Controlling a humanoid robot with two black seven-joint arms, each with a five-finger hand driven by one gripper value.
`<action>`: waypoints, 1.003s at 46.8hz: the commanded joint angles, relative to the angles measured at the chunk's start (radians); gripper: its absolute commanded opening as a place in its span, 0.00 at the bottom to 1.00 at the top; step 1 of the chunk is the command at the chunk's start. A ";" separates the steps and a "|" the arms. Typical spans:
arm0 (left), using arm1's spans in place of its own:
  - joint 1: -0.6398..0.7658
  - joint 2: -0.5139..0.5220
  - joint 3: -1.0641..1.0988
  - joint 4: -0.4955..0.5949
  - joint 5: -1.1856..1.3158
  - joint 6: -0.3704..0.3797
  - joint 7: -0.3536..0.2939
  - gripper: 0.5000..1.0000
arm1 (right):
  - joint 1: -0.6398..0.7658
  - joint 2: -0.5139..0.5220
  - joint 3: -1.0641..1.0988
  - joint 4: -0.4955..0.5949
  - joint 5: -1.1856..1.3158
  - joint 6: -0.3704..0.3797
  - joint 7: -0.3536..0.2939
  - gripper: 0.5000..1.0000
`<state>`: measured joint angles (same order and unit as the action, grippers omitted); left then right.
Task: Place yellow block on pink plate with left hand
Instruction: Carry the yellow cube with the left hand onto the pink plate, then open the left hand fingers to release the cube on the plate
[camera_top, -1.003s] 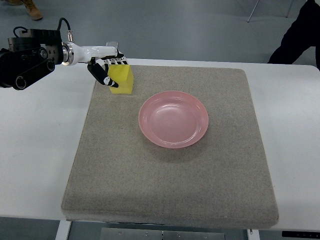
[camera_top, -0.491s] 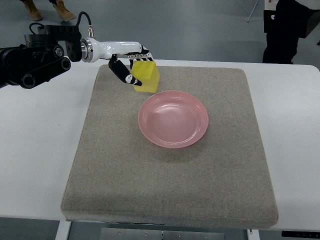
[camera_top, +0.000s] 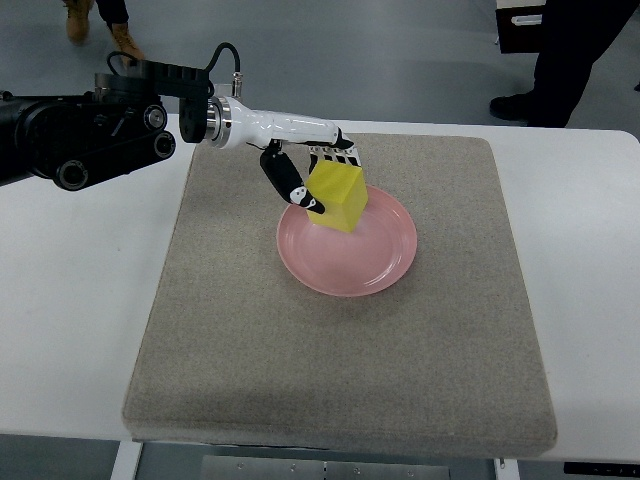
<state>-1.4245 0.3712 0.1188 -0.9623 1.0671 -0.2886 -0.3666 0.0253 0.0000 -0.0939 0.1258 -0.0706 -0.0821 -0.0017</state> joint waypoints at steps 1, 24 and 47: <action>0.007 -0.049 0.001 0.057 -0.001 -0.018 0.000 0.00 | -0.001 0.000 0.000 0.000 0.000 0.001 0.000 0.85; 0.029 -0.172 0.007 0.191 0.011 -0.093 0.000 0.00 | -0.001 0.000 0.000 0.000 0.000 -0.001 0.000 0.85; 0.029 -0.172 0.081 0.208 0.034 -0.090 -0.002 0.00 | 0.001 0.000 0.000 0.000 0.000 -0.001 0.000 0.85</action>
<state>-1.3981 0.1993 0.1986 -0.7546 1.1012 -0.3788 -0.3682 0.0261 0.0000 -0.0942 0.1258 -0.0706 -0.0820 -0.0014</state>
